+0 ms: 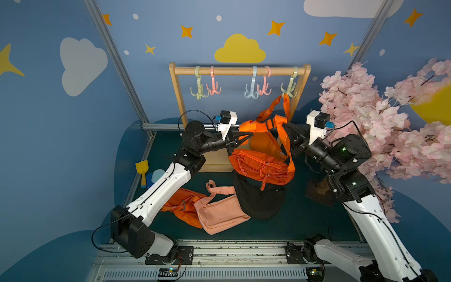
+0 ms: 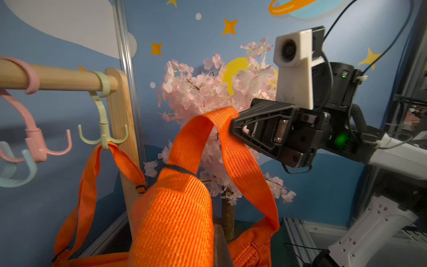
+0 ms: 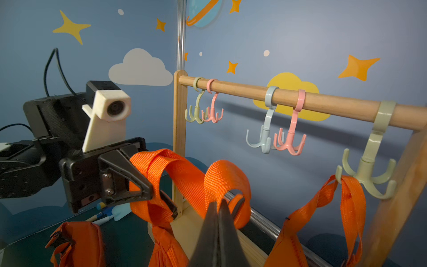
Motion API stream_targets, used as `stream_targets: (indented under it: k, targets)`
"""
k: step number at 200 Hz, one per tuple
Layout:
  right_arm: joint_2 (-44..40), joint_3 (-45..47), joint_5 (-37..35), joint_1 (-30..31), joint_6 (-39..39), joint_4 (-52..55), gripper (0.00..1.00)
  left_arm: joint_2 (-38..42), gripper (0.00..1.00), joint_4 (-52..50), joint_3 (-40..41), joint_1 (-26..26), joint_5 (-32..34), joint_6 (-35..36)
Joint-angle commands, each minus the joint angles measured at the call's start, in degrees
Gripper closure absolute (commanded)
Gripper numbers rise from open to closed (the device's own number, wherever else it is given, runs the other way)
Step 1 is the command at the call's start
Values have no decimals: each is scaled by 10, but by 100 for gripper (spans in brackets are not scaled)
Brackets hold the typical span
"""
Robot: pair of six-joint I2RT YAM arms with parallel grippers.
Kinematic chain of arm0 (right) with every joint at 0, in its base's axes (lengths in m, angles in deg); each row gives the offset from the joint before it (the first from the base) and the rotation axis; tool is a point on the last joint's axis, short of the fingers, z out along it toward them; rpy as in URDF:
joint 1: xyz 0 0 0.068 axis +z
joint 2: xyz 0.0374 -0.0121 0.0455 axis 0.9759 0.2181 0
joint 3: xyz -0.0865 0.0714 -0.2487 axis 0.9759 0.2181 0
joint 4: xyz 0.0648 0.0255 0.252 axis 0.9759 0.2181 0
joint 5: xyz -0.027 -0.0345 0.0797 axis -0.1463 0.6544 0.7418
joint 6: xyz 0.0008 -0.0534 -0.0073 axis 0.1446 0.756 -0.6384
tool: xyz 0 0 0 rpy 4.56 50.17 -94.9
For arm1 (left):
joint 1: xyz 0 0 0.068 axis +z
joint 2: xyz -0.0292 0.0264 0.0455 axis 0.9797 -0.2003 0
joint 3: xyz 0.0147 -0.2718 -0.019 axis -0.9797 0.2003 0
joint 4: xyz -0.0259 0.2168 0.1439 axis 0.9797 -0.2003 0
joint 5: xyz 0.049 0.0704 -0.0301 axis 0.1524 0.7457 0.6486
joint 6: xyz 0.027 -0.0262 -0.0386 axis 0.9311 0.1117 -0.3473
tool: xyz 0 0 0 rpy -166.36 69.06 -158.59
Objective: Take the bag off the hook
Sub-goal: Place the bag at the center of the board.
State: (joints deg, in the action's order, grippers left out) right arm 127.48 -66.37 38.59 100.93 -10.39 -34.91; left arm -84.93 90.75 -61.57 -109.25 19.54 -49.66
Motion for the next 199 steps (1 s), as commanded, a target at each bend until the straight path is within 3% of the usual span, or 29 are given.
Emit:
stream_targets:
  k: [1, 71, 109, 134, 159, 199]
  targets:
    - [-35, 12, -15, 6, -11, 40, 100, 45, 96, -30, 23, -16, -12, 36]
    - [-128, 20, -117, 9, 1, 295, 100, 96, 96, -102, 75, -78, -25, 13]
    - [-152, 30, -211, 9, -32, 389, 100, 91, 96, -78, 108, -110, -9, -31]
    - [-139, 44, -262, 9, -47, 421, 100, 64, 96, -62, 133, -117, 21, -84]
    - [-120, 75, -291, 8, -64, 423, 100, 31, 89, -55, 163, -117, 66, -125]
    - [-105, 140, -292, 6, -95, 397, 100, -2, 89, -39, 200, -116, 99, -125]
